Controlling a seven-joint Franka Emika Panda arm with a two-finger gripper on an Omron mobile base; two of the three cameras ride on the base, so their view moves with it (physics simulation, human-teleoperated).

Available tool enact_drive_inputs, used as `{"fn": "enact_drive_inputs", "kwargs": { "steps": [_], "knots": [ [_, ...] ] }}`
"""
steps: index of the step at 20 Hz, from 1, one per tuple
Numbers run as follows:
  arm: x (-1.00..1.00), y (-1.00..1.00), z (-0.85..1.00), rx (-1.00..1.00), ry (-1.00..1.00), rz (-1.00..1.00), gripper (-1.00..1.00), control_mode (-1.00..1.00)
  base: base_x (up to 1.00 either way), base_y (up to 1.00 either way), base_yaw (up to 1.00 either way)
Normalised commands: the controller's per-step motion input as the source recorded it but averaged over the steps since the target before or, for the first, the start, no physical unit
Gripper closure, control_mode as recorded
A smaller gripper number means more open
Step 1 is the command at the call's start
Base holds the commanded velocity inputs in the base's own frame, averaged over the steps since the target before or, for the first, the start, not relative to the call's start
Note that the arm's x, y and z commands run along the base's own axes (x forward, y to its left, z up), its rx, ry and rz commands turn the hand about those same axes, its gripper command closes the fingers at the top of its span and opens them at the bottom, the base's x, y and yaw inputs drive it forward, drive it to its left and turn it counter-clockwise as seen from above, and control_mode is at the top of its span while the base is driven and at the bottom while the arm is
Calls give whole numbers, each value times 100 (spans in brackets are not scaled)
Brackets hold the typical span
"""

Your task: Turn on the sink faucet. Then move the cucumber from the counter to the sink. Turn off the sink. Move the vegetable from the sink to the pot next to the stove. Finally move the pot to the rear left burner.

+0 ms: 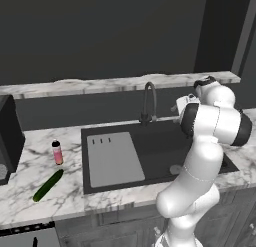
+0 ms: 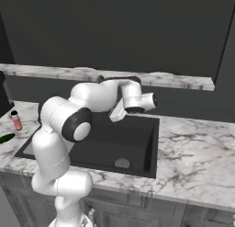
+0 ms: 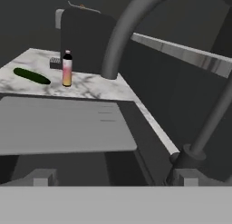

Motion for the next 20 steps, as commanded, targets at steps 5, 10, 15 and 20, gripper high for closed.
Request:
{"fn": "enact_drive_inputs", "kwargs": {
  "steps": [5, 10, 15, 20],
  "knots": [
    [25, 0, 0, 0, 0, 0, -100, -100, 0, 0, 0],
    [19, 0, 0, 0, -2, 0, -100, -100, 0, 0, 0],
    [15, 6, -2, 0, -3, 0, -100, -100, 0, 0, 0],
    [18, 7, -6, 0, -2, 0, -100, -100, 0, 0, 0]
  ]
}}
